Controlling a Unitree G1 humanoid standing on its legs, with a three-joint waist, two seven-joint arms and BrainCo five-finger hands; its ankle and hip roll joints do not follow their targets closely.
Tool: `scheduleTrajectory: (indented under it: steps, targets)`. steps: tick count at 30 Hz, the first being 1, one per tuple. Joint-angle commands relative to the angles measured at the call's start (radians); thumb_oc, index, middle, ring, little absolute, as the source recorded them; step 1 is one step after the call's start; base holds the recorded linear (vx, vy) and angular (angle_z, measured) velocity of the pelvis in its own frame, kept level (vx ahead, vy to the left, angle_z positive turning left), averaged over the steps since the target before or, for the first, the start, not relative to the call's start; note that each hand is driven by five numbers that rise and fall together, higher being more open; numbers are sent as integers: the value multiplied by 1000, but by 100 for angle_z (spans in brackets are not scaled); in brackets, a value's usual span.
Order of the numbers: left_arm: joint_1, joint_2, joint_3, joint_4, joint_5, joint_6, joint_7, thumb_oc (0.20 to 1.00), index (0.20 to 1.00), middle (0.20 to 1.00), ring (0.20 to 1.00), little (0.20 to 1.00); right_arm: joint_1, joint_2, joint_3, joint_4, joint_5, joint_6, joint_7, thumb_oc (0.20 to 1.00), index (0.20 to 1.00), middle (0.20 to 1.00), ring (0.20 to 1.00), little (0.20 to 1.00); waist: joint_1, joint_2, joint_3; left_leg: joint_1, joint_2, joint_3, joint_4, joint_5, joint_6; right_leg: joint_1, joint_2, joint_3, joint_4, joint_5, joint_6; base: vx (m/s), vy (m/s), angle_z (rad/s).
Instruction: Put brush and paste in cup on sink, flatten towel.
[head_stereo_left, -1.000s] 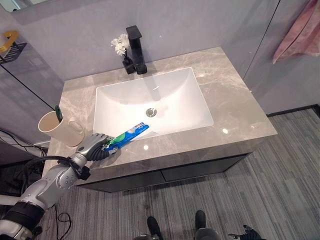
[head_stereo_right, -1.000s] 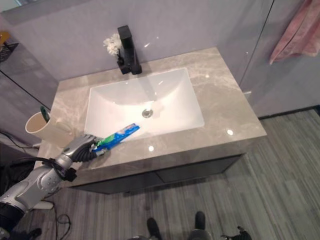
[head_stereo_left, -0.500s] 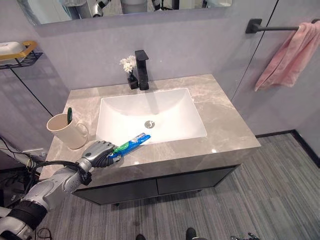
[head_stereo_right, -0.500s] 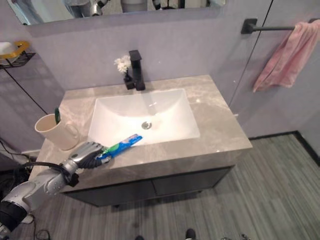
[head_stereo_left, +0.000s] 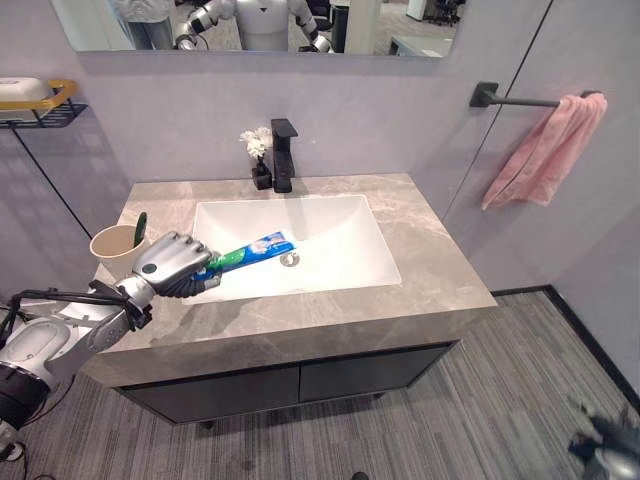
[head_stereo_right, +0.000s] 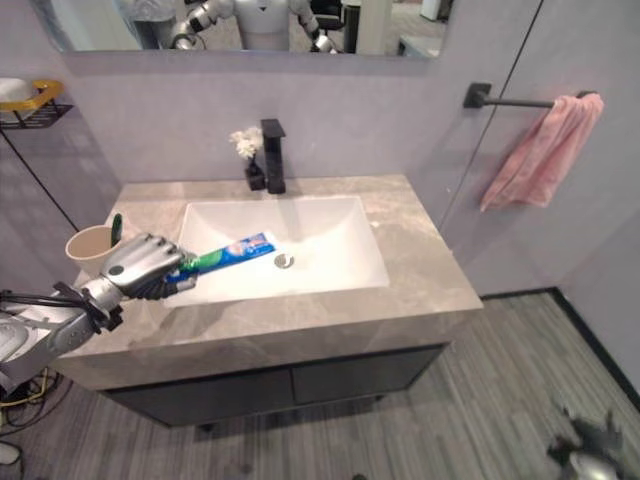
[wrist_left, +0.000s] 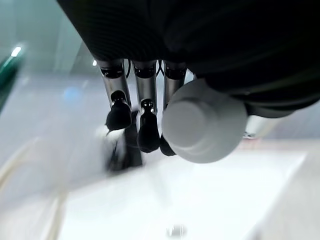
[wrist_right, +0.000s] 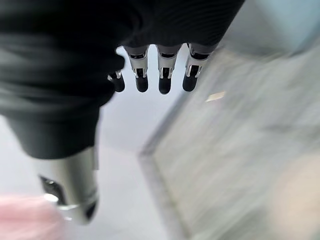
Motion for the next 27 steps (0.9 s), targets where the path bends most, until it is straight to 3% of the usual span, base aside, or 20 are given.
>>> scheduleTrajectory:
  steps: [1, 3, 6, 8, 9, 11, 13, 14, 15, 18, 20, 21, 24, 27]
  targets:
    - [-128, -1, 194, -16, 27, 45, 143, 200, 200, 200, 200, 200, -77, -48, -41, -246, -191, -74, -115, 1000, 1000, 1000, 1000, 1000, -13, 32, -36, 59, 31, -51, 10, -67, -46, 17, -41, 10, 13, 24, 105, -19, 31, -9]
    - [-159, -2, 222, -60, 40, 53, 151, 200, 200, 200, 200, 200, -86, -41, -42, -375, -260, -69, -126, 1000, 1000, 1000, 1000, 1000, -15, 33, -39, 58, 31, -50, 10, -63, -43, 18, -43, 13, 12, 29, 103, -19, 27, -4]
    - [-270, 5, 229, -82, 43, 75, 160, 200, 200, 200, 200, 200, -170, -96, 5, -516, -425, -38, -126, 1000, 1000, 1000, 1000, 1000, -17, 38, -48, 64, 29, -50, 10, -62, -41, 23, -45, 16, 11, 29, 102, 11, 16, -1]
    - [-308, 1, 219, -70, 35, 83, 168, 200, 200, 200, 200, 200, -211, -109, 34, -550, -432, -43, -110, 1000, 1000, 1000, 1000, 1000, -17, 38, -49, 65, 29, -47, 10, -61, -41, 22, -45, 18, 12, 30, 102, -25, 12, -6]
    - [-374, -6, 200, -84, 25, 87, 175, 200, 200, 200, 200, 200, -284, -138, 104, -581, -435, -50, -70, 1000, 1000, 1000, 1000, 1000, -12, 39, -55, 67, 28, -47, 10, -59, -40, 21, -44, 20, 12, 31, 102, -21, 21, -5]
    - [-455, -26, 157, -75, 2, 90, 183, 200, 200, 200, 200, 200, -385, -136, 216, -614, -339, -89, 17, 1000, 1000, 1000, 1000, 1000, -6, 38, -55, 71, 29, -44, 10, -62, -41, 22, -45, 25, 12, 30, 103, -16, 25, -7]
    - [-520, -51, 115, -76, -18, 91, 194, 200, 200, 200, 200, 200, -462, -86, 322, -569, -111, -130, 125, 1000, 1000, 1000, 1000, 1000, 3, 34, -56, 73, 28, -40, 10, -60, -41, 21, -46, 28, 12, 32, 103, -33, 9, -8]
    - [-525, -49, 112, -74, -19, 91, 194, 200, 200, 200, 200, 200, -469, -87, 322, -562, -104, -134, 130, 1000, 1000, 1000, 1000, 1000, 3, 32, -55, 69, 27, -39, 10, -54, -41, 18, -47, 29, 10, 37, 102, -35, 6, -4]
    - [-564, -64, 79, -70, -29, 90, 201, 200, 200, 200, 200, 200, -527, -50, 403, -534, -10, -138, 176, 1000, 1000, 1000, 1000, 1000, 10, 30, -56, 70, 27, -36, 10, -54, -41, 18, -48, 29, 10, 37, 101, -33, 3, -2]
    - [-599, -57, 51, -75, -30, 93, 207, 200, 200, 200, 200, 200, -599, -43, 498, -550, -9, -125, 214, 1000, 1000, 1000, 1000, 1000, 21, 29, -57, 76, 25, -33, 10, -59, -41, 19, -49, 33, 12, 35, 103, 0, 0, 0]
    - [-628, -89, 9, -92, -46, 89, 203, 200, 200, 200, 200, 200, -669, 63, 582, -590, 166, -151, 287, 1000, 1000, 1000, 1000, 1000, 34, 30, -56, 83, 22, -32, 10, -57, -38, 24, -53, 34, 12, 35, 98, 0, 0, 0]
    - [-628, -88, 8, -92, -46, 89, 203, 200, 200, 200, 200, 200, -670, 64, 582, -589, 167, -152, 287, 1000, 1000, 1000, 1000, 1000, 34, 29, -56, 82, 22, -32, 10, -57, -37, 23, -53, 34, 12, 35, 98, 35, 15, -4]
    - [-617, -133, -27, -114, -64, 69, 188, 200, 200, 200, 200, 200, -762, 235, 675, -616, 332, -176, 338, 1000, 1000, 1000, 1000, 1000, 56, 30, -57, 90, 17, -34, 10, -60, -34, 37, -57, 26, 14, 26, 94, 29, 12, -1]
    - [-570, -144, -22, -135, -61, 60, 180, 200, 200, 200, 200, 200, -797, 293, 685, -617, 381, -199, 338, 1000, 1000, 1000, 1000, 1000, 67, 28, -55, 94, 16, -38, 10, -61, -33, 45, -59, 18, 15, 21, 92, 0, 0, 0]
